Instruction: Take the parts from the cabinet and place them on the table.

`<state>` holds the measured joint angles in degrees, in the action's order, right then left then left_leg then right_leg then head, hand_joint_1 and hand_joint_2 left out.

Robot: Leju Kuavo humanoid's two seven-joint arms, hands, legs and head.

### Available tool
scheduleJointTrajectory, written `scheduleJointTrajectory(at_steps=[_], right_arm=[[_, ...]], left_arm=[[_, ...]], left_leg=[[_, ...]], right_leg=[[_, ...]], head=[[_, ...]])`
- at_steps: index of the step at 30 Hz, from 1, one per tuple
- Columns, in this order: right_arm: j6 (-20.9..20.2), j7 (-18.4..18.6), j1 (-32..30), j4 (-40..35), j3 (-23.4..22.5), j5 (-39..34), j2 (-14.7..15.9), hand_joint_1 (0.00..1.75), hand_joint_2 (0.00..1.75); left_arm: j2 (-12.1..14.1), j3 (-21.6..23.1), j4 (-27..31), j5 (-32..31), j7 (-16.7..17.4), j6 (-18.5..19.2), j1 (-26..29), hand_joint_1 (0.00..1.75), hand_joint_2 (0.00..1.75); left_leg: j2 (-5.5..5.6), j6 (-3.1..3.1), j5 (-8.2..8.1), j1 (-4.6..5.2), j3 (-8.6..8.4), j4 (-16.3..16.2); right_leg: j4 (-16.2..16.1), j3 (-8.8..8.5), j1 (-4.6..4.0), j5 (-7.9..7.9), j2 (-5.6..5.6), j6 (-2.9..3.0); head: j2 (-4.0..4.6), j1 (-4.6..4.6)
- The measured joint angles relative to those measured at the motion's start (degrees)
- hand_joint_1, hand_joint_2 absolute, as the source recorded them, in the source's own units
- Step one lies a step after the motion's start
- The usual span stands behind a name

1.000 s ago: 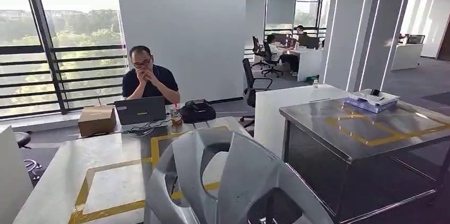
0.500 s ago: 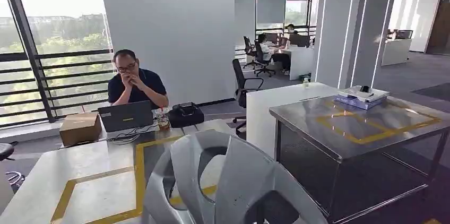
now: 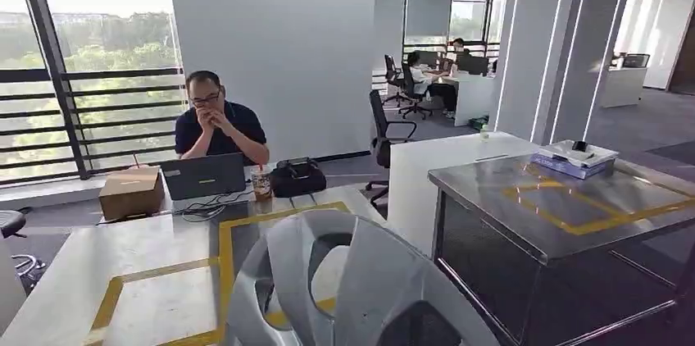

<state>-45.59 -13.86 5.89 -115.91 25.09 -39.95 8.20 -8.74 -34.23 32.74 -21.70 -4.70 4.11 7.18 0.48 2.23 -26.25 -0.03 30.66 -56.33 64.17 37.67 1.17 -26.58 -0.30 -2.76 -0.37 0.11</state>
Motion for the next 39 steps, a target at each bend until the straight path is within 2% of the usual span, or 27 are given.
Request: scheduleJointTrajectory(at_steps=[1,2,3,5,7,8,10,11,12,13,14,16,17,21,22,23,25,27,28,29,31,32,34,36,37,38,39], right_arm=[[0.0,0.0,0.0,0.0,0.0,0.0,0.0,1.75,1.75],[0.0,0.0,0.0,0.0,0.0,0.0,0.0,1.75,1.75],[0.0,0.0,-0.1,0.0,0.0,0.0,-0.1,1.75,1.75],[0.0,0.0,-0.1,0.0,-0.1,0.0,-0.1,1.75,1.75],[0.0,0.0,-0.1,-0.2,-0.1,0.0,-0.2,1.75,1.75],[0.0,0.0,-0.1,-0.2,-0.1,0.0,-0.3,1.75,1.75],[0.0,0.0,-0.1,-0.2,-0.1,0.0,-0.5,1.75,1.75],[0.1,0.2,-0.1,-0.2,-0.1,0.1,-0.5,1.75,1.75],[0.1,0.3,-0.1,-0.2,-0.1,0.2,-0.6,1.75,1.75],[0.3,0.4,-0.1,-0.2,-0.1,0.3,-0.7,1.75,1.75],[0.4,0.5,-0.1,-0.2,-0.1,0.3,-0.7,1.75,1.75],[0.4,0.5,-0.1,-0.3,-0.1,0.3,-1.0,1.75,1.75],[0.4,0.5,-0.1,-0.4,-0.1,0.3,-1.1,1.75,1.75],[0.4,0.7,0.0,-0.6,-0.1,0.3,-1.5,1.75,1.75],[0.5,0.7,-0.1,-0.8,-0.2,0.4,-1.5,1.75,1.75],[0.5,0.7,0.0,-0.8,-0.2,0.3,-1.5,1.75,1.75],[0.5,0.7,0.1,-0.8,-0.3,0.3,-1.5,1.75,1.75],[0.5,0.8,0.0,-0.8,-0.3,0.3,-1.4,1.75,1.75],[0.5,0.8,-0.1,-0.8,-0.3,0.3,-1.4,1.75,1.75],[0.5,0.8,0.0,-0.8,-0.3,0.3,-1.3,1.75,1.75],[0.5,0.8,0.0,-0.8,-0.4,0.3,-1.3,1.75,1.75],[0.5,0.9,0.1,-0.8,-0.4,0.3,-1.3,1.75,1.75],[0.4,0.9,0.1,-0.8,-0.4,0.3,-1.3,1.75,1.75],[0.4,0.9,0.1,-0.8,-0.4,0.0,-1.3,1.75,1.75],[0.4,0.9,0.1,-0.8,-0.4,0.0,-1.3,1.75,1.75],[0.3,0.9,0.1,-0.8,-0.3,-0.1,-1.3,1.75,1.75],[0.3,0.9,0.2,-0.8,-0.3,-0.2,-1.4,1.75,1.75]], left_arm=[[0.0,0.0,-0.1,0.0,0.0,0.0,0.0,0.0,1.75],[0.1,0.0,-0.3,0.0,0.0,0.0,-0.1,0.0,1.75],[0.1,0.0,-0.3,0.0,0.0,0.0,-0.1,0.0,1.75],[0.1,0.0,-0.3,0.0,0.0,0.0,-0.2,0.0,1.75],[0.2,0.0,-0.3,0.0,-0.1,0.0,-0.2,0.0,1.75],[0.1,0.0,-0.3,0.0,-0.1,0.0,-0.2,0.0,1.75],[0.0,0.0,-0.3,-0.1,-0.1,0.0,-0.2,0.0,1.75],[0.0,0.0,-0.4,-0.1,-0.1,0.0,-0.1,0.0,1.75],[0.0,0.0,-0.4,-0.1,-0.1,0.0,-0.1,0.0,1.75],[0.0,0.0,-0.4,-0.1,-0.1,0.0,-0.1,0.0,1.75],[0.0,0.0,-0.4,-0.1,-0.1,0.0,-0.1,0.0,1.75],[0.1,0.0,-0.4,-0.1,-0.1,0.0,-0.2,0.0,1.75],[0.2,-0.1,-0.4,-0.1,-0.1,0.0,-0.2,0.0,1.75],[0.1,-0.2,-0.3,-0.1,-0.1,0.0,-0.2,0.0,1.75],[-0.1,-0.2,-0.3,0.0,-0.1,0.0,-0.1,0.0,1.75],[-0.1,-0.2,-0.3,0.0,-0.1,0.0,-0.2,0.0,1.75],[0.0,-0.2,-0.3,0.0,-0.1,0.0,-0.3,0.0,1.75],[-0.1,-0.2,-0.3,0.0,-0.1,0.0,-0.2,0.0,1.75],[-0.2,-0.2,-0.3,0.0,-0.1,0.0,-0.2,0.0,1.75],[-0.2,-0.2,-0.3,0.0,-0.1,0.0,-0.2,0.0,1.75],[-0.3,-0.2,-0.3,0.0,-0.1,0.0,-0.2,0.0,1.75],[-0.3,-0.2,-0.3,0.0,-0.1,0.0,-0.2,0.0,1.75],[-0.4,-0.3,-0.3,0.0,-0.1,0.0,-0.1,0.0,1.75],[-0.4,-0.3,-0.3,0.0,-0.1,0.0,-0.1,0.0,1.75],[-0.3,-0.3,-0.1,0.0,-0.1,0.0,-0.1,0.0,1.75],[-0.4,-0.4,-0.1,0.0,-0.1,0.0,-0.1,0.0,1.75],[-0.5,-0.4,-0.1,0.0,-0.1,0.0,-0.1,0.0,1.75]], left_leg=[[0.0,-0.34,-0.56,0.07,-0.2,-0.3],[-0.01,-0.7,-1.39,0.75,0.03,-1.2],[-0.07,-0.92,-1.81,0.58,0.12,-1.1],[-0.18,-1.44,-2.06,0.31,-0.08,-0.9],[-0.25,-2.06,-2.87,0.05,-0.02,-2.0],[-0.28,-2.46,-4.47,-0.08,1.32,-4.8],[-0.31,-3.07,-8.8,-0.52,6.6,-14.5],[-0.32,-3.22,-9.8,-0.64,9.11,-18.6],[-0.32,-3.21,-9.37,-0.65,10.42,-19.9],[-0.33,-3.11,-7.67,-0.65,10.32,-18.5],[-0.32,-2.9,-4.81,-0.63,8.88,-14.7],[-0.32,-1.75,0.93,-0.27,4.05,-3.8],[-0.34,-1.37,0.74,0.07,3.2,-1.8],[-0.42,-0.37,0.84,0.51,2.78,-0.9],[-0.49,-0.08,1.71,-0.27,1.65,0.5],[-0.51,0.26,1.87,-0.17,1.33,0.9],[-0.55,0.52,1.83,-0.1,1.32,0.9],[-0.4,0.56,1.58,-0.01,1.33,0.8],[-0.3,0.51,1.43,-0.01,1.17,0.8],[-0.16,0.32,1.21,-0.04,0.9,0.8],[0.0,-0.16,0.52,-0.14,0.39,0.3],[-0.01,-0.63,-0.04,0.2,0.5,-0.3],[-0.04,-1.12,-0.77,0.43,0.51,-0.6],[-0.15,-1.55,-0.96,0.16,0.43,-0.6],[-0.13,-1.89,-1.32,-0.1,0.81,-1.0],[-0.17,-2.28,-2.19,-0.14,1.3,-2.6],[-0.18,-2.6,-4.12,-0.28,3.15,-6.4]], right_leg=[[-4.8,-2.09,0.07,1.88,0.25,-0.18],[-6.4,-3.08,-0.07,2.27,0.38,0.55],[-6.1,-3.09,-0.04,2.13,0.25,1.67],[-6.1,-3.07,-0.54,1.87,0.1,2.44],[-6.3,-3.41,0.13,1.89,-0.1,3.06],[-6.3,-3.63,0.18,1.66,-0.03,3.42],[-6.3,-3.9,0.06,1.37,-0.02,3.78],[-6.3,-4.01,0.01,1.21,-0.05,3.84],[-6.3,-4.18,-0.02,1.06,-0.1,3.8],[-6.3,-4.46,-0.06,0.87,-0.18,3.7],[-6.3,-4.87,-0.12,0.63,-0.26,3.68],[-6.4,-5.69,-0.31,0.24,-0.32,3.5],[-6.3,-5.8,-0.47,0.07,-0.33,3.27],[-7.2,-6.17,-0.53,-0.08,-0.34,2.01],[-6.4,-5.91,-0.53,-0.36,-0.1,2.03],[-4.4,-4.78,-0.72,-1.6,-0.08,2.19],[4.6,-0.1,-0.55,-5.25,-0.08,2.62],[11.8,4.18,-0.48,-6.85,-0.07,2.16],[10.9,4.21,-0.38,-5.99,-0.06,1.67],[7.4,2.69,-0.22,-4.04,-0.03,0.99],[-3.3,-2.39,0.11,0.48,0.16,-0.03],[-6.8,-3.8,0.16,1.36,0.47,0.26],[-6.6,-4.29,-0.11,1.19,0.19,1.75],[-6.7,-4.24,-0.28,1.1,0.07,2.4],[-6.8,-4.51,0.43,1.14,0.02,2.7],[-6.8,-4.73,0.39,0.96,0.0,3.0],[-6.8,-4.96,0.38,0.76,0.04,3.3]], head=[[0.0,-0.11],[0.02,-0.13],[0.0,0.2],[0.02,0.2],[0.0,0.15],[0.0,0.46],[0.02,0.48],[0.0,0.5],[0.02,0.53],[0.0,0.55],[0.0,0.61],[0.0,0.63],[0.02,0.59],[0.0,0.66],[0.0,0.57],[0.02,0.55],[0.0,0.35],[0.0,0.31],[0.0,0.31],[0.0,0.24],[0.02,0.2],[0.02,0.11],[0.0,0.26],[0.0,0.35],[0.0,0.33],[0.0,0.37],[0.0,0.55]])
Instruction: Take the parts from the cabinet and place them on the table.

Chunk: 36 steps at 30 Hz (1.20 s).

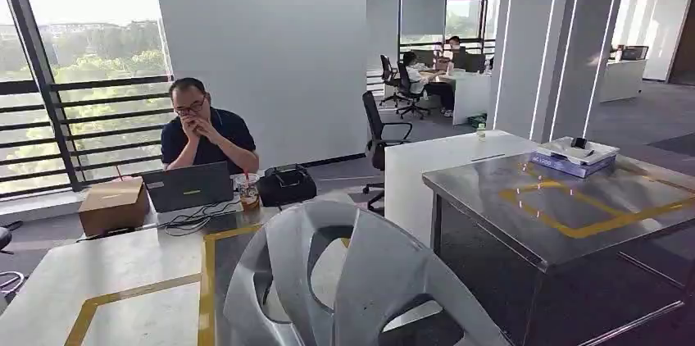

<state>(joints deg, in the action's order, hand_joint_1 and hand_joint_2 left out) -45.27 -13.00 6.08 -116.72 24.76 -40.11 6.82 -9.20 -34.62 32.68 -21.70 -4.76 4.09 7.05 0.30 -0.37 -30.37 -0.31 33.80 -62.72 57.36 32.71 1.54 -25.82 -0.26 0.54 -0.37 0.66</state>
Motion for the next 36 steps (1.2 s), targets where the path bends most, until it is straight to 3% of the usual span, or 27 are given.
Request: scheduleJointTrajectory(at_steps=[2,3,4,5,6,7,8,9,11,12,14,15,18,19,20,21,23,24,25,26,28,29,30,33,34,35,36], right_arm=[[-0.1,0.0,0.1,0.0,0.0,0.0,-0.1,1.75,1.75],[0.0,0.0,0.1,0.0,0.1,-0.1,-0.1,1.75,1.75],[0.0,0.0,0.1,0.0,0.1,-0.1,-0.1,1.75,1.75],[0.0,0.0,0.1,0.0,0.1,-0.1,-0.1,1.75,1.75],[-0.1,0.0,0.1,0.0,0.1,-0.2,-0.1,1.75,1.75],[-0.1,0.0,0.3,0.0,0.1,-0.3,-0.1,1.75,1.75],[-0.1,0.0,0.5,0.0,0.2,-0.3,-0.2,1.75,1.75],[-0.1,0.0,0.6,0.1,0.2,-0.3,-0.2,1.75,1.75],[-0.1,0.0,0.7,0.1,0.2,-0.4,-0.3,1.75,1.75],[-0.2,0.0,0.7,0.1,0.3,-0.4,-0.2,1.75,1.75],[-0.1,0.0,0.8,0.1,0.3,-0.4,-0.2,1.75,1.75],[-0.1,0.0,1.0,0.1,0.3,-0.5,-0.2,1.75,1.75],[-0.1,0.1,0.9,0.1,0.5,-0.5,-0.1,1.75,1.75],[-0.1,0.2,0.9,0.1,0.5,-0.5,0.0,1.75,1.75],[-0.1,0.2,0.8,0.1,0.5,-0.5,0.1,1.75,1.75],[-0.1,0.2,0.9,0.1,0.5,-0.6,0.2,1.75,1.75],[-0.1,0.2,0.9,0.1,0.5,-0.7,0.2,1.75,1.75],[0.0,0.3,0.9,0.2,0.5,-0.7,0.2,1.75,1.75],[0.0,0.3,1.1,0.2,0.6,-0.8,0.2,1.75,1.75],[0.0,0.3,1.0,0.2,0.7,-0.9,0.3,1.75,1.75],[0.0,0.4,1.0,0.2,0.7,-0.9,0.2,1.75,1.75],[0.0,0.4,1.1,0.2,0.8,-0.9,0.2,1.75,1.75],[0.0,0.4,1.2,0.2,0.8,-1.0,0.2,1.75,1.75],[0.0,0.4,1.3,0.2,0.8,-1.0,0.1,1.75,1.75],[0.0,0.4,1.2,0.2,0.9,-1.0,0.1,1.75,1.75],[0.1,0.5,1.2,0.2,0.9,-1.0,0.2,1.75,1.75],[0.1,0.5,1.3,0.2,0.9,-1.0,0.2,1.75,1.75]], left_arm=[[0.0,-0.1,0.0,0.0,0.0,-0.1,0.1,0.0,1.75],[0.0,-0.2,0.1,0.0,0.0,-0.1,0.2,0.0,1.75],[-0.1,-0.4,0.2,0.0,0.0,-0.1,0.3,0.0,1.75],[-0.1,-0.4,0.4,0.0,0.1,-0.2,0.3,0.0,1.75],[-0.1,-0.5,0.6,0.0,0.3,-0.2,0.4,0.0,1.75],[-0.1,-0.5,0.9,0.0,0.4,-0.2,0.5,0.0,1.75],[-0.1,-0.6,1.1,0.0,0.5,-0.2,0.5,0.0,1.75],[0.0,-0.8,1.2,0.0,0.5,-0.3,0.5,0.0,1.75],[-0.2,-0.9,1.5,0.0,0.5,-0.3,0.5,0.0,1.75],[-0.2,-0.9,1.7,0.0,0.5,-0.3,0.7,0.0,1.75],[-0.4,-1.0,1.9,0.0,0.6,-0.3,0.9,0.0,1.75],[-0.4,-1.0,2.3,-0.2,0.8,-0.3,0.9,0.0,1.75],[-0.8,-1.2,3.2,-0.6,1.6,0.0,1.1,0.0,1.75],[-1.0,-1.2,3.3,-0.6,1.6,0.0,1.2,0.0,1.75],[-1.1,-1.3,3.5,-0.7,1.7,0.0,1.4,0.0,1.75],[-1.2,-1.3,3.8,-0.7,1.8,0.2,1.6,0.0,1.75],[-1.5,-1.4,4.4,-1.0,2.3,1.1,1.7,0.0,1.75],[-1.5,-1.7,4.5,-1.0,2.5,1.5,1.7,0.0,1.75],[-1.6,-1.9,4.7,-1.0,2.6,1.7,1.7,0.0,1.75],[-1.6,-1.9,5.0,-1.1,2.7,1.9,1.8,0.0,1.75],[-1.6,-2.2,5.3,-1.1,2.7,1.9,1.8,0.0,1.75],[-1.6,-2.3,5.6,-1.1,2.7,2.0,1.8,0.0,1.75],[-1.8,-2.3,5.6,-1.1,2.7,2.0,1.8,0.0,1.75],[-1.8,-2.4,5.7,-1.1,2.7,2.0,1.9,0.0,1.75],[-1.8,-2.4,5.7,-1.1,2.7,2.0,1.9,0.0,1.75],[-1.8,-2.4,5.7,-1.1,2.7,2.1,1.9,0.0,1.75],[-1.8,-2.4,5.7,-1.1,2.7,2.1,1.9,0.0,1.75]], left_leg=[[-0.02,-0.46,-3.85,-0.34,5.69,-10.2],[-0.02,-0.51,-4.3,-0.41,7.9,-13.5],[-0.02,-0.45,-3.31,-0.41,8.58,-13.7],[-0.02,-0.32,-1.08,-0.41,7.9,-11.3],[-0.02,-0.09,2.07,-0.38,5.97,-6.4],[-0.02,0.37,5.24,-0.29,3.4,-0.6],[-0.03,1.1,7.09,0.03,1.46,4.0],[-0.23,1.54,5.67,0.43,0.89,4.8],[-0.24,1.97,5.31,0.69,1.05,5.4],[-0.26,2.36,5.06,0.75,0.59,5.6],[-0.09,3.03,5.16,0.3,-1.71,6.3],[-0.09,3.33,4.95,0.27,-2.03,6.3],[0.07,3.52,4.01,0.48,-2.67,6.3],[0.13,3.5,3.62,0.54,-3.12,6.3],[0.21,3.39,3.19,0.54,-3.79,6.3],[0.28,3.27,2.83,0.53,-4.5,6.3],[0.41,2.78,1.73,0.54,-5.47,6.3],[0.44,2.41,1.22,0.85,-6.16,5.8],[0.41,2.08,1.0,0.92,-5.45,6.0],[0.34,1.74,0.84,0.92,-5.14,5.9],[0.4,1.38,0.5,0.8,-5.75,5.5],[0.27,1.05,0.09,0.72,-5.16,4.3],[0.13,0.61,-0.95,0.64,-3.6,1.3],[0.03,-0.3,-6.6,-0.11,4.26,-11.6],[0.03,-0.42,-6.66,-0.21,5.77,-13.1],[0.02,-0.38,-5.15,-0.28,5.89,-11.8],[0.01,-0.24,-2.41,-0.28,4.6,-8.1]], right_leg=[[0.0,-0.21,-0.15,-0.42,0.0,0.33],[0.0,-0.39,-0.19,-0.63,-0.03,0.3],[0.0,-0.71,-0.2,-0.89,-0.11,0.23],[0.0,-1.16,-0.21,-1.21,-0.17,0.15],[0.0,-1.79,-0.24,-1.56,-0.22,0.04],[0.0,-2.46,-0.28,-1.97,-0.22,-0.09],[-0.2,-2.64,-0.18,-2.28,-0.22,-0.22],[-0.1,-2.83,-0.67,-2.69,-0.25,-0.74],[0.0,-3.33,-0.43,-2.43,-0.36,-1.35],[0.4,-3.35,-0.47,-2.01,-0.3,-2.02],[2.1,-3.01,-0.46,-3.31,-0.03,-1.82],[5.3,-1.28,-0.49,-4.58,-0.04,-1.52],[18.0,7.24,-0.52,-8.6,-0.05,-1.65],[18.8,8.61,-0.5,-8.28,-0.05,-1.94],[16.7,8.36,-0.5,-6.63,-0.04,-2.39],[12.5,6.98,-0.5,-4.07,-0.03,-3.01],[1.7,3.52,-0.51,2.41,0.22,-3.57],[0.4,3.68,-0.76,2.17,0.4,-2.35],[0.3,3.16,-0.94,1.88,0.3,-1.06],[0.3,3.31,-0.97,2.48,0.23,-0.61],[0.2,2.78,-0.53,2.34,0.0,-0.34],[0.0,2.34,-0.39,2.2,0.04,-0.25],[0.0,2.06,-0.29,1.95,0.09,0.14],[0.0,1.92,-0.37,1.44,0.02,0.69],[0.0,1.82,-0.37,1.32,-0.06,0.61],[0.0,1.54,-0.38,1.13,-0.18,0.52],[0.0,1.19,-0.4,1.0,-0.25,0.52]], head=[[0.02,0.04],[0.02,0.07],[0.0,0.06],[0.0,0.06],[0.0,0.09],[0.02,0.09],[0.0,0.09],[0.04,0.0],[0.02,0.04],[0.0,0.26],[0.0,0.0],[0.04,-0.13],[0.0,-0.18],[0.0,-0.28],[0.0,-0.26],[0.0,-0.33],[0.0,-0.46],[0.09,-0.37],[0.07,-0.37],[0.0,-0.31],[-0.02,-0.11],[0.0,-0.31],[0.0,0.0],[0.0,0.09],[0.0,0.09],[0.0,0.13],[0.0,0.11]])
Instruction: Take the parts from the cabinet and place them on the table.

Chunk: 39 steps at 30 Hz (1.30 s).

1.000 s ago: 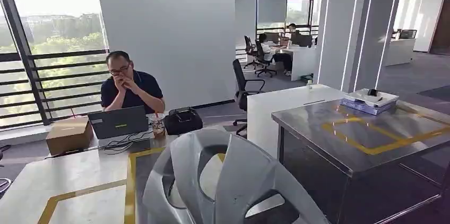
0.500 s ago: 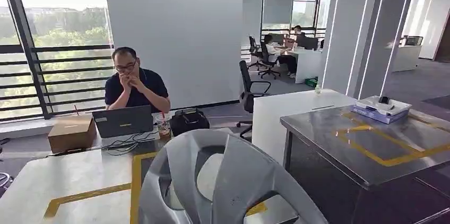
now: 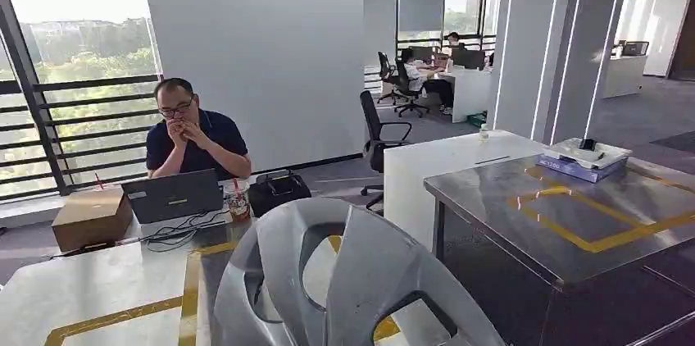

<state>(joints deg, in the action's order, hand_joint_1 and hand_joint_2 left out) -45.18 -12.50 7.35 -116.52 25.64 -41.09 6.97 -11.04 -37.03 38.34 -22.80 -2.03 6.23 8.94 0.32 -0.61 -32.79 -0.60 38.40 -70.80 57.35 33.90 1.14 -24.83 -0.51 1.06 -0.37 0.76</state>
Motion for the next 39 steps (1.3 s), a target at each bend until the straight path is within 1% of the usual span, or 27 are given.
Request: scheduleJointTrajectory(at_steps=[2,3,4,7,8,9,11,12,13,14,15,17,18,19,22,23,24,27,28,29,30,32,33,34,37,38,39], right_arm=[[0.0,0.0,0.1,0.0,0.0,-0.1,0.0,1.75,1.75],[0.0,0.0,0.1,0.0,0.0,-0.1,0.0,1.75,1.75],[0.0,0.0,0.1,0.0,0.0,-0.1,0.0,1.75,1.75],[0.0,0.0,0.1,0.0,0.1,0.0,0.0,1.75,1.75],[0.0,-0.1,0.0,0.0,0.0,0.0,0.0,1.75,1.75],[0.0,-0.1,0.1,0.0,0.1,0.1,0.1,1.75,1.75],[0.0,-0.2,0.0,0.0,0.0,0.2,0.2,1.75,1.75],[0.0,-0.3,-0.2,0.0,0.0,0.4,0.2,1.75,1.75],[0.0,-0.3,-0.3,0.0,0.0,0.6,0.2,1.75,1.75],[-0.1,-0.3,-0.5,0.0,0.0,0.8,0.3,1.75,1.75],[-0.2,-0.4,-0.5,0.0,0.0,1.0,0.3,1.75,1.75],[-0.3,-0.7,-0.4,0.0,0.0,1.5,0.3,1.75,1.75],[-0.4,-0.9,-0.4,0.0,0.0,1.6,0.3,1.75,1.75],[-0.6,-1.1,-0.4,0.0,0.0,1.8,0.3,1.75,1.75],[-0.6,-1.4,-0.4,0.0,0.0,2.1,0.3,1.75,1.75],[-0.6,-1.4,-0.4,0.0,0.0,2.1,0.3,1.75,1.75],[-0.6,-1.5,-0.3,0.0,0.0,2.2,0.3,1.75,1.75],[-0.6,-1.7,-0.3,0.0,0.0,2.2,0.2,1.75,1.75],[-0.6,-1.7,-0.3,0.0,0.0,2.3,0.2,1.75,1.75],[-0.6,-1.7,-0.3,0.0,0.0,2.4,0.2,1.75,1.75],[-0.6,-1.7,-0.3,0.0,0.0,2.4,0.2,1.75,1.75],[-0.6,-1.7,-0.2,0.0,0.0,2.5,0.1,1.75,1.75],[-0.6,-1.7,-0.2,0.0,0.0,2.5,0.0,1.75,1.75],[-0.6,-1.7,-0.2,0.0,0.0,2.6,0.0,1.75,1.75],[-0.2,-1.6,0.0,0.0,0.1,2.8,0.0,1.75,1.75],[-0.1,-1.6,0.0,-0.2,0.0,2.9,0.0,1.75,1.75],[0.0,-1.6,0.0,-0.3,0.0,3.0,0.1,1.75,1.75]], left_arm=[[0.0,-0.1,0.0,-0.2,0.0,0.0,0.0,0.0,1.75],[0.1,-0.3,0.0,-0.2,0.0,0.0,-0.1,0.0,1.75],[0.1,-0.4,0.1,-0.3,0.0,0.1,-0.1,0.0,1.75],[0.0,-0.7,0.1,-0.6,-0.2,0.2,0.0,0.0,1.75],[-0.1,-0.8,0.1,-0.7,-0.3,0.3,0.0,0.0,1.75],[-0.1,-0.8,0.1,-0.8,-0.5,0.3,-0.1,0.0,1.75],[0.0,-0.9,0.1,-1.0,-0.6,0.3,-0.2,0.0,1.75],[-0.2,-0.9,0.1,-1.3,-0.6,0.3,-0.2,0.0,1.75],[-0.2,-1.0,0.1,-1.4,-0.7,0.3,-0.2,0.0,1.75],[-0.2,-1.1,0.0,-1.5,-0.7,0.2,-0.2,0.0,1.75],[-0.2,-1.2,0.0,-1.5,-0.7,0.2,-0.2,0.0,1.75],[-0.5,-1.4,0.0,-1.5,-0.7,0.2,-0.2,0.0,1.75],[-0.5,-1.5,0.0,-1.5,-0.7,0.2,-0.2,0.0,1.75],[-0.5,-1.6,0.0,-1.7,-0.7,0.2,-0.1,0.0,1.75],[-0.8,-1.9,0.5,-1.8,-0.3,0.3,0.0,0.0,1.75],[-0.8,-2.1,0.9,-1.9,-0.1,0.4,0.0,0.0,1.75],[-1.0,-2.3,1.2,-2.0,-0.1,0.5,0.1,0.0,1.75],[-1.2,-2.5,1.5,-2.4,0.2,0.9,0.2,0.0,1.75],[-1.2,-2.7,1.6,-2.4,0.2,0.9,0.3,0.0,1.75],[-1.3,-2.8,1.7,-2.5,0.3,0.9,0.4,0.0,1.75],[-1.3,-2.8,1.8,-2.5,0.3,0.9,0.5,0.0,1.75],[-1.3,-3.0,2.2,-2.5,0.3,0.9,0.5,0.0,1.75],[-1.4,-3.1,2.4,-2.5,0.3,0.9,0.5,0.0,1.75],[-1.6,-3.1,2.7,-2.6,0.6,1.0,0.4,0.0,1.75],[-1.9,-3.3,3.9,-3.1,1.2,1.6,0.7,0.0,1.75],[-2.0,-3.4,4.3,-3.3,1.3,1.8,0.8,0.0,1.75],[-2.3,-3.5,4.6,-3.6,1.4,2.0,0.9,0.0,1.75]], left_leg=[[-0.01,0.73,6.21,0.13,-4.44,10.4],[-0.08,1.24,6.76,0.43,-5.44,13.1],[-0.17,1.39,5.21,0.68,-5.32,13.1],[-0.09,2.52,6.52,1.0,-5.49,13.5],[-0.2,2.73,7.5,0.1,-6.73,14.8],[-0.23,3.01,7.7,0.4,-7.06,15.2],[-0.25,3.27,7.69,0.52,-7.0,15.2],[-0.25,3.33,7.62,0.61,-6.95,15.1],[-0.23,3.34,7.6,0.63,-6.93,15.1],[-0.18,3.31,7.57,0.62,-6.98,15.1],[-0.11,3.25,7.47,0.6,-7.08,15.0],[0.08,2.83,7.03,0.58,-7.26,14.5],[0.09,2.5,6.73,0.67,-7.12,14.2],[0.13,2.16,6.34,1.12,-6.89,13.9],[0.07,1.74,6.34,0.91,-6.99,13.9],[0.09,1.35,5.89,0.8,-6.66,13.5],[0.0,1.03,4.85,0.76,-6.21,12.1],[-0.02,0.09,-1.11,-0.01,0.1,-0.7],[-0.03,-0.07,-2.01,-0.15,2.12,-4.4],[-0.05,-0.12,-1.31,-0.22,2.59,-4.8],[-0.14,-0.1,0.56,-0.29,1.72,-2.5],[-0.93,0.05,5.88,-0.39,-3.3,8.0],[-2.23,0.24,7.24,-0.35,-5.71,12.8],[-2.43,0.39,6.43,0.18,-5.86,13.4],[-1.27,1.51,6.53,0.6,-5.36,13.3],[-0.99,2.08,6.97,0.46,-5.88,13.8],[-0.71,2.45,7.35,0.16,-6.37,14.2]], right_leg=[[-0.1,-0.77,-0.12,-0.29,-0.06,-0.22],[0.0,-0.9,-0.2,-0.36,-0.09,-0.3],[-0.1,-0.71,-0.37,-0.38,-0.13,-0.55],[-0.4,-0.97,-0.36,-0.48,-0.13,-1.7],[0.2,-0.66,-0.57,-0.81,0.06,-1.79],[1.8,0.0,-0.7,-1.78,0.12,-1.73],[10.4,4.2,-0.52,-5.63,0.13,-1.23],[15.5,6.82,-0.49,-7.31,0.14,-1.29],[18.2,8.29,-0.48,-7.84,0.14,-1.6],[17.8,8.33,-0.45,-7.28,0.14,-2.0],[14.8,6.92,-0.34,-5.77,0.15,-2.56],[3.1,1.12,-0.08,-1.22,0.32,-3.5],[-0.3,-0.24,-0.09,-0.6,0.52,-3.02],[-0.4,-0.75,-0.22,-0.34,0.41,-2.38],[-0.3,-0.61,-0.53,-0.33,0.29,-1.6],[-0.5,-0.84,0.42,-0.16,0.31,-1.25],[-0.5,-0.97,0.38,-0.3,0.42,-0.92],[-0.5,-1.0,0.27,-0.41,0.69,-0.7],[-0.5,-1.0,0.24,-0.44,0.86,-0.68],[-0.5,-1.04,0.25,-0.45,0.97,-0.7],[-0.5,-1.1,0.27,-0.46,1.13,-0.71],[-0.5,-1.34,0.3,-0.53,1.45,-0.81],[-0.5,-1.46,0.16,-0.61,1.64,-0.96],[-0.5,-1.42,-0.32,-0.7,1.73,-1.26],[-0.8,-1.57,-0.04,-0.64,2.41,-2.42],[-0.9,-1.69,-0.07,-0.72,2.59,-2.82],[0.3,-0.99,0.13,-1.3,2.12,-2.83]], head=[[0.0,0.07],[0.0,0.02],[0.0,0.02],[0.0,0.09],[-0.02,0.09],[0.02,-0.08],[-0.02,-0.26],[0.0,-0.26],[0.0,-0.24],[0.0,-0.33],[0.0,-0.35],[0.0,-0.44],[0.0,-0.55],[0.0,-0.46],[0.0,-0.28],[-0.02,-0.31],[0.0,-0.26],[0.0,0.02],[0.0,0.04],[0.0,0.04],[0.0,0.07],[0.0,0.09],[0.0,0.13],[0.0,0.11],[0.0,0.0],[0.0,0.07],[0.0,-0.11]])
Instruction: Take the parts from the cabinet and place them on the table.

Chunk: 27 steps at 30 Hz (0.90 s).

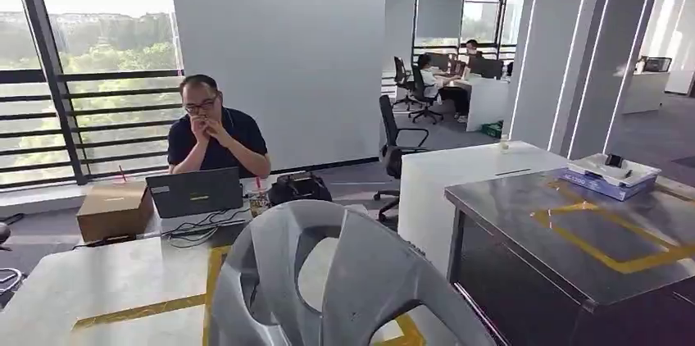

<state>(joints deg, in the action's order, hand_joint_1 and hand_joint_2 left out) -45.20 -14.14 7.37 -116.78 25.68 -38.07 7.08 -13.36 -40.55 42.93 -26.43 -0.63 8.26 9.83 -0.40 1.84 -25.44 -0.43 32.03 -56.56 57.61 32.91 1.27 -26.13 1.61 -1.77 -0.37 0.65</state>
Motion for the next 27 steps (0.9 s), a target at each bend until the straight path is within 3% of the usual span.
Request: scheduleJointTrajectory(at_steps=[1,3,4,5,6,7,8,9,10,14,15,16,17,19,20,21,22,24,25,27], right_arm=[[0.0,0.0,0.0,-0.1,0.0,0.0,0.0,1.75,1.75],[0.1,-0.1,-0.1,-0.1,0.0,0.1,0.1,1.75,1.75],[0.2,-0.1,-0.2,-0.1,0.0,0.1,0.2,1.75,1.75],[0.2,-0.1,-0.4,-0.1,0.0,0.2,0.3,1.75,1.75],[0.3,-0.1,-0.4,-0.1,0.0,0.2,0.3,1.75,1.75],[0.3,-0.1,-0.4,-0.1,0.0,0.2,0.3,1.75,1.75],[0.3,-0.1,-0.4,-0.1,0.0,0.2,0.4,1.75,1.75],[0.3,-0.2,-0.4,-0.2,0.0,0.2,0.4,1.75,1.75],[0.3,-0.2,-0.5,-0.2,0.0,0.2,0.4,1.75,1.75],[0.3,-0.2,-0.4,-0.4,0.0,0.2,0.3,1.75,1.75],[0.3,-0.2,-0.3,-0.4,0.0,0.2,0.3,1.75,1.75],[0.3,-0.2,-0.3,-0.4,0.0,0.2,0.3,1.75,1.75],[0.3,-0.3,-0.3,-0.4,0.0,0.2,0.2,1.75,1.75],[0.3,-0.3,-0.4,-0.4,0.0,0.2,0.2,1.75,1.75],[0.3,-0.3,-0.5,-0.4,0.0,0.2,0.2,1.75,1.75],[0.3,-0.3,-0.6,-0.4,0.0,0.2,0.2,1.75,1.75],[0.2,-0.3,-0.6,-0.4,0.0,0.2,0.2,1.75,1.75],[0.2,-0.3,-0.6,-0.4,0.0,0.2,0.2,1.75,1.75],[0.2,-0.2,-0.6,-0.5,0.0,0.2,0.2,1.75,1.75],[0.2,-0.2,-0.7,-0.5,-0.1,0.2,0.2,1.75,1.75]], left_arm=[[-0.1,-0.2,0.2,-0.1,0.0,0.0,0.0,0.0,1.75],[-0.2,-0.3,0.4,-0.3,0.0,0.1,0.1,0.0,1.75],[-0.3,-0.4,0.5,-0.6,0.0,0.2,0.0,0.0,1.75],[-0.3,-0.6,0.5,-0.8,0.0,0.3,0.1,0.0,1.75],[-0.3,-0.7,0.5,-1.0,0.0,0.5,0.1,0.0,1.75],[-0.3,-0.8,0.5,-1.2,0.0,0.6,0.1,0.0,1.75],[-0.4,-0.8,0.5,-1.2,0.0,0.7,0.1,0.0,1.75],[-0.5,-0.8,0.5,-1.2,0.0,0.7,0.0,0.0,1.75],[-0.5,-0.9,0.5,-1.2,0.0,0.7,0.0,0.0,1.75],[-0.6,-1.2,0.5,-1.2,0.0,0.8,0.4,0.0,1.75],[-0.6,-1.3,0.5,-1.2,0.0,0.8,0.4,0.0,1.75],[-0.6,-1.4,0.5,-1.2,0.0,0.8,0.3,0.0,1.75],[-0.6,-1.5,0.6,-1.2,0.0,0.7,0.3,0.0,1.75],[-0.6,-1.5,0.6,-1.3,0.0,0.7,0.2,0.0,1.75],[-0.7,-1.6,0.6,-1.3,0.0,0.7,0.3,0.0,1.75],[-0.7,-1.6,0.6,-1.4,0.0,0.7,0.3,0.0,1.75],[-0.7,-1.7,0.8,-1.7,0.0,0.7,0.3,0.0,1.75],[-0.7,-1.9,1.4,-2.1,0.0,0.8,0.3,0.0,1.75],[-0.7,-2.0,1.6,-2.5,0.0,1.0,0.2,0.0,1.75],[-0.7,-2.1,1.7,-3.1,0.0,1.2,0.1,0.0,1.75]], left_leg=[[0.24,0.42,0.21,-0.02,0.05,0.0],[0.95,0.63,0.22,0.19,0.24,0.0],[1.41,0.71,0.24,0.36,0.31,0.0],[1.85,0.72,0.24,0.47,0.31,0.0],[2.34,0.71,0.23,0.55,0.24,0.0],[2.85,0.7,0.22,0.6,0.15,-0.1],[3.49,0.67,0.21,0.67,0.04,-0.1],[3.89,0.57,0.15,0.69,0.03,-0.2],[4.32,0.31,-0.02,1.19,0.21,-0.5],[5.08,-0.75,-0.16,0.79,0.66,-0.5],[3.92,-1.06,-0.86,0.71,1.13,-1.5],[2.22,-1.51,-2.42,0.84,2.1,-3.9],[1.45,-1.88,-4.58,0.58,3.9,-7.8],[0.99,-2.44,-8.62,0.02,8.89,-17.7],[0.91,-2.6,-8.82,-0.19,10.18,-19.9],[0.7,-2.67,-7.6,-0.34,9.93,-18.9],[0.45,-2.64,-5.43,-0.38,8.33,-15.4],[-0.73,-2.33,-0.43,-0.32,2.58,-4.3],[-2.06,-2.01,-0.42,-0.01,0.77,-0.7],[-1.3,-1.39,-0.45,0.35,1.02,-0.8]], right_leg=[[2.7,1.23,-0.04,-1.63,-0.57,0.33],[12.8,6.04,-0.08,-5.95,-1.07,0.84],[17.2,8.19,-0.07,-7.33,-1.19,0.79],[18.8,9.06,-0.07,-7.38,-1.23,0.57],[17.3,8.42,-0.08,-6.49,-1.29,0.24],[13.1,6.34,-0.08,-4.58,-1.42,-0.15],[6.7,3.25,-0.08,-2.12,-1.83,-0.42],[1.3,0.58,-0.08,-0.37,-2.92,-0.34],[-0.6,-0.26,-0.32,0.01,-3.79,0.34],[-0.9,-0.54,-0.44,0.49,-2.71,1.57],[-1.1,-0.71,0.09,0.63,-2.35,1.78],[-1.1,-0.85,0.07,0.43,-2.08,2.18],[-1.1,-0.93,0.05,0.38,-1.77,2.44],[-1.1,-0.91,-0.02,0.3,-0.99,2.53],[-1.1,-0.92,-0.03,0.24,-0.59,2.57],[-1.1,-1.0,-0.02,0.13,-0.24,2.48],[-1.1,-1.12,-0.02,0.07,0.07,2.42],[-1.1,-1.56,-0.04,-0.19,0.59,2.07],[-1.1,-1.7,-0.32,-0.34,0.84,1.82],[-1.0,-1.63,-0.62,-0.55,1.34,1.29]], head=[[0.0,-0.02],[0.0,-0.2],[0.0,-0.2],[0.0,-0.22],[0.0,-0.22],[0.0,-0.22],[0.0,-0.22],[0.0,-0.26],[0.0,-0.22],[0.0,-0.15],[0.0,-0.17],[0.0,0.11],[0.0,0.13],[0.0,0.18],[0.0,0.2],[0.0,0.18],[0.0,0.22],[0.0,0.24],[0.0,0.24],[0.0,0.13]])
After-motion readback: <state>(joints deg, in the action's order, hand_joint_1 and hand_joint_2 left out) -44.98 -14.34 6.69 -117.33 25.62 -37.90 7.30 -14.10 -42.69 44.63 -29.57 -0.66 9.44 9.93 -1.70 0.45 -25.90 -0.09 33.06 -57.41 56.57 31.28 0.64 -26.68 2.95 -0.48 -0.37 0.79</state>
